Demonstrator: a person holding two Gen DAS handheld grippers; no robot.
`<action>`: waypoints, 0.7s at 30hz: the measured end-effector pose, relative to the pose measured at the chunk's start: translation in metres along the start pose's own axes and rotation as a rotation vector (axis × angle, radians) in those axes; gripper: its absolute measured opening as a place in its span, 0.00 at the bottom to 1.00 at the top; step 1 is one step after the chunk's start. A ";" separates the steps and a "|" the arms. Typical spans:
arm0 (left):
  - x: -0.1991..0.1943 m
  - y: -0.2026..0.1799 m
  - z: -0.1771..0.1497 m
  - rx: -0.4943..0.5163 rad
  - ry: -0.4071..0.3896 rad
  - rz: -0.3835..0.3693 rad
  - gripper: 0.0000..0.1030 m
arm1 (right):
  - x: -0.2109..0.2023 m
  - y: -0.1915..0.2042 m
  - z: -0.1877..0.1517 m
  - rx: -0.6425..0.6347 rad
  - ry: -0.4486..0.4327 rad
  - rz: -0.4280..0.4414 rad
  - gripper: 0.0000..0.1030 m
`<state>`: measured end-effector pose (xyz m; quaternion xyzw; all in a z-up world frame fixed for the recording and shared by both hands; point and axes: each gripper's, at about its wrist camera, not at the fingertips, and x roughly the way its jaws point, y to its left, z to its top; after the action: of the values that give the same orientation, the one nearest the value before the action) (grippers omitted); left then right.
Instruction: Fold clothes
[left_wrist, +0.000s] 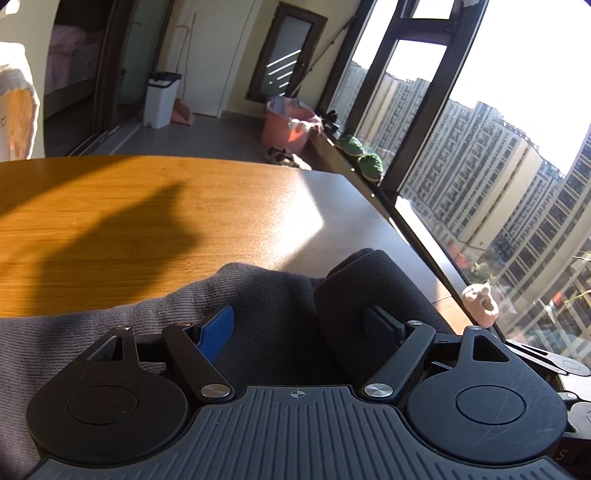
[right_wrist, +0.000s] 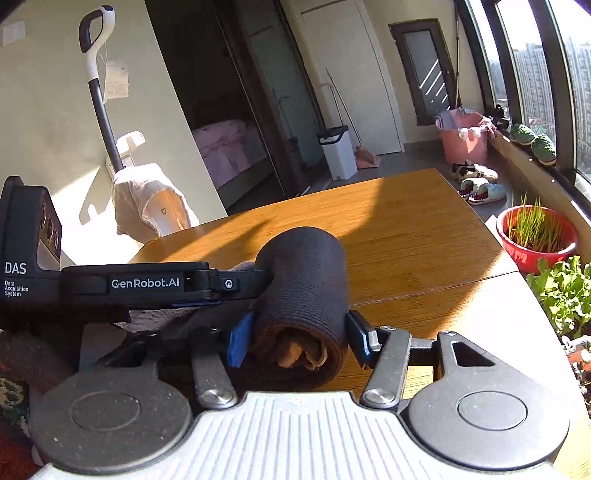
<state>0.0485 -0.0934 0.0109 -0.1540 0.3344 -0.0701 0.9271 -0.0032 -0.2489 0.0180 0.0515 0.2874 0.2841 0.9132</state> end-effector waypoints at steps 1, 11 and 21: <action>-0.002 0.002 0.001 -0.017 0.000 -0.004 0.80 | -0.001 0.011 -0.001 -0.082 -0.007 -0.028 0.48; -0.023 0.000 0.013 -0.046 -0.058 -0.002 0.80 | -0.002 0.068 -0.023 -0.482 -0.055 -0.157 0.47; -0.030 -0.003 0.019 -0.051 -0.074 -0.016 0.85 | 0.003 0.090 -0.035 -0.655 -0.066 -0.214 0.47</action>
<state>0.0375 -0.0844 0.0435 -0.1827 0.3004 -0.0632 0.9340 -0.0647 -0.1743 0.0108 -0.2655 0.1551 0.2621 0.9147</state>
